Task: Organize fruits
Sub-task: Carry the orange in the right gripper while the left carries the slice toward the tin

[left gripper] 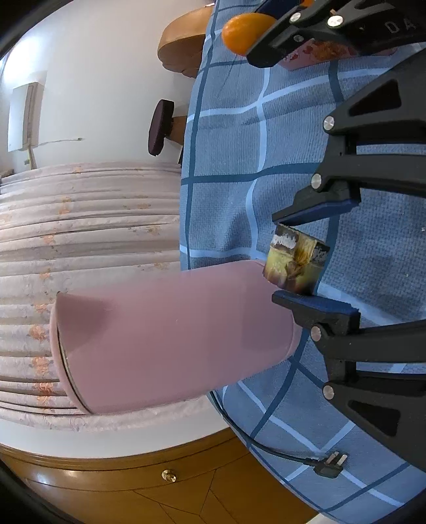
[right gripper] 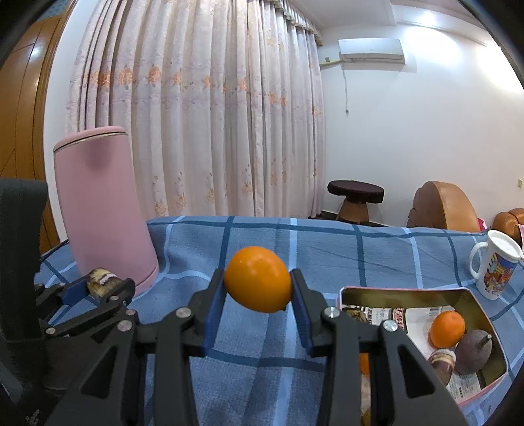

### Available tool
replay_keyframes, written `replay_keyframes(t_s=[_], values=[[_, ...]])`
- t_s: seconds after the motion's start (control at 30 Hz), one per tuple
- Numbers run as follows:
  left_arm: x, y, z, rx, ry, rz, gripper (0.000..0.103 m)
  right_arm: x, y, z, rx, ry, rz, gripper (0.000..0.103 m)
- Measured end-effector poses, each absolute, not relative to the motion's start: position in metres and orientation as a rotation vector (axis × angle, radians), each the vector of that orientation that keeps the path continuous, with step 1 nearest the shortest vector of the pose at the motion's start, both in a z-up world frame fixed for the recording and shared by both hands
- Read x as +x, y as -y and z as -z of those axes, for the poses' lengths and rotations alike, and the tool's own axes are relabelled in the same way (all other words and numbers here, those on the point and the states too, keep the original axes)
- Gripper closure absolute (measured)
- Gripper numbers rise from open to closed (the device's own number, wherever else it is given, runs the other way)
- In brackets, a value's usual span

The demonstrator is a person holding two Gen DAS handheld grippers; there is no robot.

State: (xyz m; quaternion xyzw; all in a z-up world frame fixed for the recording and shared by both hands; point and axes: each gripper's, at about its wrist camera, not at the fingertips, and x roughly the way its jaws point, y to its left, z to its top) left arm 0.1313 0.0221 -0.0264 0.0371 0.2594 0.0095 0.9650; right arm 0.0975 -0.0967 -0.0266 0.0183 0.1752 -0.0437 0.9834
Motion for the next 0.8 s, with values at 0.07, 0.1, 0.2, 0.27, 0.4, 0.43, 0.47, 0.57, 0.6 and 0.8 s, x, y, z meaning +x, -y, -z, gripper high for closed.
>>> replay_keyframes(t_s=[0.07, 0.1, 0.2, 0.27, 0.4, 0.43, 0.47, 0.57, 0.6, 0.8], values=[[0.130, -0.022, 0.026, 0.073, -0.524, -0.016, 0.060, 0.095, 0.098, 0.027, 0.036, -0.353, 0.089, 0.061], [0.128, -0.021, 0.026, 0.072, -0.522, -0.015, 0.060, 0.095, 0.098, 0.027, 0.036, -0.353, 0.089, 0.061], [0.124, -0.021, 0.025, 0.068, -0.515, -0.014, 0.060, 0.094, 0.098, 0.027, 0.036, -0.351, 0.090, 0.061], [0.122, -0.021, 0.025, 0.064, -0.512, -0.014, 0.060, 0.093, 0.098, 0.027, 0.036, -0.352, 0.091, 0.061], [0.116, -0.022, 0.025, 0.052, -0.504, -0.017, 0.060, 0.092, 0.098, 0.027, 0.037, -0.352, 0.091, 0.061], [0.115, -0.022, 0.025, 0.049, -0.502, -0.016, 0.060, 0.092, 0.098, 0.027, 0.037, -0.351, 0.092, 0.061], [0.113, -0.022, 0.025, 0.046, -0.501, -0.015, 0.060, 0.091, 0.098, 0.027, 0.037, -0.351, 0.092, 0.061], [0.110, -0.023, 0.025, 0.041, -0.497, -0.015, 0.060, 0.092, 0.099, 0.027, 0.037, -0.352, 0.092, 0.061], [0.109, -0.024, 0.025, 0.039, -0.493, -0.016, 0.060, 0.092, 0.099, 0.027, 0.037, -0.352, 0.092, 0.061], [0.102, -0.025, 0.025, 0.026, -0.482, -0.018, 0.060, 0.090, 0.099, 0.027, 0.037, -0.351, 0.091, 0.061]])
